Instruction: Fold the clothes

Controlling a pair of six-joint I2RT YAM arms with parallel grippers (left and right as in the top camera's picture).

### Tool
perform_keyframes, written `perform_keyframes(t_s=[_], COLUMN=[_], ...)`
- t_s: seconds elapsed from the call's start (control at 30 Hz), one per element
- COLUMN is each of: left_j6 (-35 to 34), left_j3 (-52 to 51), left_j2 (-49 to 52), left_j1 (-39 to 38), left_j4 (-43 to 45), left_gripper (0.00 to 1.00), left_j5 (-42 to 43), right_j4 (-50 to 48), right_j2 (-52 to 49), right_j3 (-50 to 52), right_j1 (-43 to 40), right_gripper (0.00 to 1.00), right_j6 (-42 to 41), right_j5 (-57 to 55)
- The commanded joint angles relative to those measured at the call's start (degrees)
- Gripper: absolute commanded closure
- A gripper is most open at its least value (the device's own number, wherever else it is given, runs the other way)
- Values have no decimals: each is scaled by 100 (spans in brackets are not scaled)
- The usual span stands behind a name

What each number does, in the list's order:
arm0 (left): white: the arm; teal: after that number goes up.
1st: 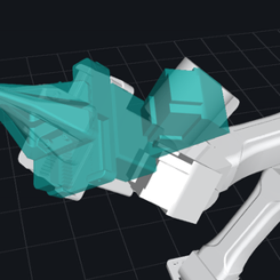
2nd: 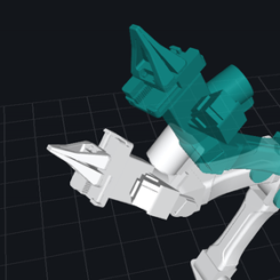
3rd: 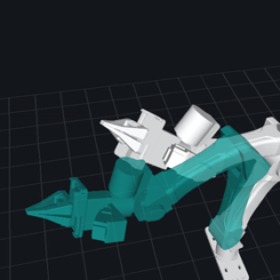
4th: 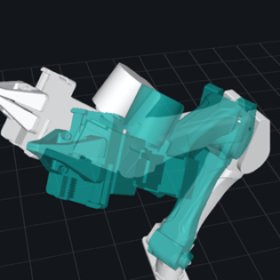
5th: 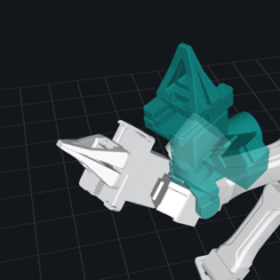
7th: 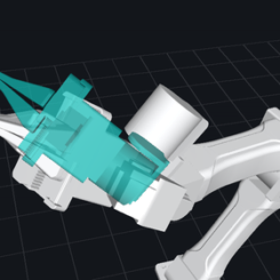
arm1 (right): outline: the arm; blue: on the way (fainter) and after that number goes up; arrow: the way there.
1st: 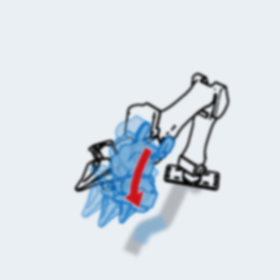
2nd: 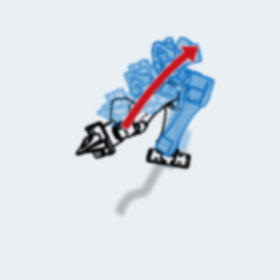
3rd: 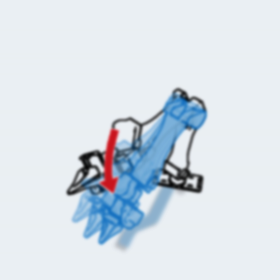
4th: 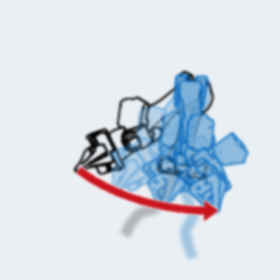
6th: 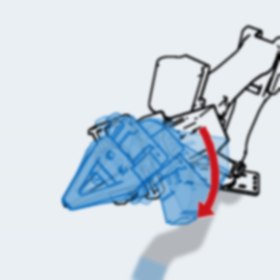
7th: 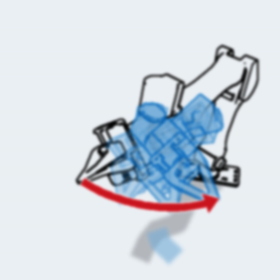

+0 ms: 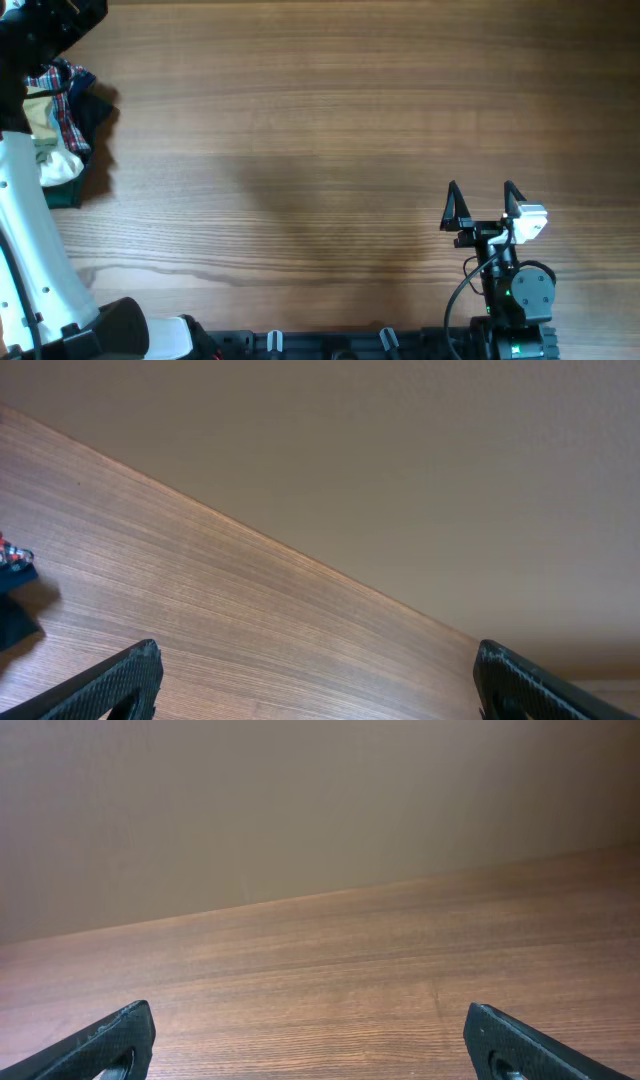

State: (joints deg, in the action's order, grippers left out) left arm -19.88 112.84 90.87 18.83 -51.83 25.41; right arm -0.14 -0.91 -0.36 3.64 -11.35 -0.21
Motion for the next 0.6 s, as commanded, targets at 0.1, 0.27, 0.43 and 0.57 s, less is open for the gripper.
perform_keyframes(t_s=[0.1,0.27,0.43,0.57], left_j6=[-33,-33,-31,17], left_j3=[0,0,-11,-26], left_j2=[7,7,223,223], left_j1=[-13,-13,-295,-704], left_j4=[11,11,13,-59], left_gripper=[0,0,0,0], left_j5=[31,31,28,-11], right_j4=[-22,-22,-22,-22], right_j2=[-7,-7,-7,-7], right_j3=[4,4,4,4], right_j1=[-28,-28,-28,-28], right_gripper=[0,0,0,0], right_j6=[-79,-79,-79,-79], right_j5=[61,61,61,63])
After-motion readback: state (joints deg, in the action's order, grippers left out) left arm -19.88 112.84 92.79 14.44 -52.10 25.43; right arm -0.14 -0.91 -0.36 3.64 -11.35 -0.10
